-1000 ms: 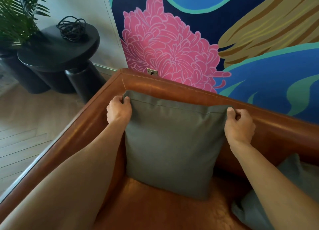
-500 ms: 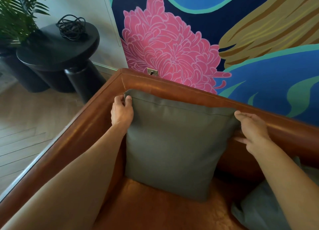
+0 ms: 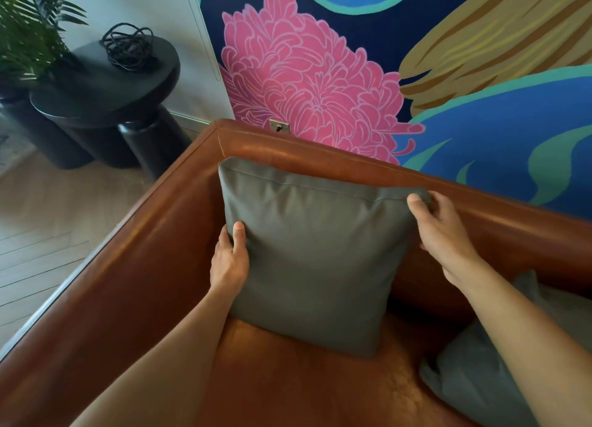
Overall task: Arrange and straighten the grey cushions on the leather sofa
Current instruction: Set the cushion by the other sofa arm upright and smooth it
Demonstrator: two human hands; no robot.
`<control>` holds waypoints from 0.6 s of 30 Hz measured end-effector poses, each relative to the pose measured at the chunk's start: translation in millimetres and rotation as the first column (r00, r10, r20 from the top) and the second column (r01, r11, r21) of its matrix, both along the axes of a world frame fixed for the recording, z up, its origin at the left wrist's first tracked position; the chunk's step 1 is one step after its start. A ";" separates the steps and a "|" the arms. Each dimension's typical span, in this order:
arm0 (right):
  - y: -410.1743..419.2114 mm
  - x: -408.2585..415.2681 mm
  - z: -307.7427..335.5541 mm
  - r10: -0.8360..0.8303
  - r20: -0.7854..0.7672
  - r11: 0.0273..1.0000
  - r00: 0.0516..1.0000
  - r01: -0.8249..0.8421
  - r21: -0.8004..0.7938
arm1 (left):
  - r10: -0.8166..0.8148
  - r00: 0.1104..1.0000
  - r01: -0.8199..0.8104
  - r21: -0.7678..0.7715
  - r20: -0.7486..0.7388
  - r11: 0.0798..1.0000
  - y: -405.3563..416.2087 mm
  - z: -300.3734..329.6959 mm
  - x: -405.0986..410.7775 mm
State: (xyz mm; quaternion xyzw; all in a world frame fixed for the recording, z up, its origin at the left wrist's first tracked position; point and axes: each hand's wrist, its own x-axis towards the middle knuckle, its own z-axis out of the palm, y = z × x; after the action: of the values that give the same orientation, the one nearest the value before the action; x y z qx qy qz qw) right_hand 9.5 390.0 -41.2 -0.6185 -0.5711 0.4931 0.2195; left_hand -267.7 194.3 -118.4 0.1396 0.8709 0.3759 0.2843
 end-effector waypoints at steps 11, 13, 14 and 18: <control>-32.6 -24.4 10.2 0.257 0.713 0.659 0.653 -0.658 0.365 | -0.484 0.529 0.453 -0.250 -0.697 0.856 48.2 47.5 34.0; -40.9 -32.9 6.1 0.280 0.797 0.552 0.535 -0.769 0.323 | -0.608 0.322 0.535 -0.391 -0.726 0.749 57.0 45.7 46.3; -43.2 -35.0 2.0 0.292 0.825 0.518 0.484 -0.805 0.289 | -0.647 0.279 0.554 -0.431 -0.710 0.712 60.9 43.4 53.4; -37.0 -34.0 -12.8 0.323 0.865 0.526 0.385 -0.833 0.174 | -0.688 0.352 0.518 -0.480 -0.635 0.708 69.8 33.0 56.7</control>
State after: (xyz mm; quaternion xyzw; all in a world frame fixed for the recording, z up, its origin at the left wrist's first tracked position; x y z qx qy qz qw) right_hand -24.5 353.0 -54.0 -0.3967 -0.9157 0.0318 -0.0563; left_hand -211.0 264.2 -85.4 0.5706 0.8193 0.0561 0.0071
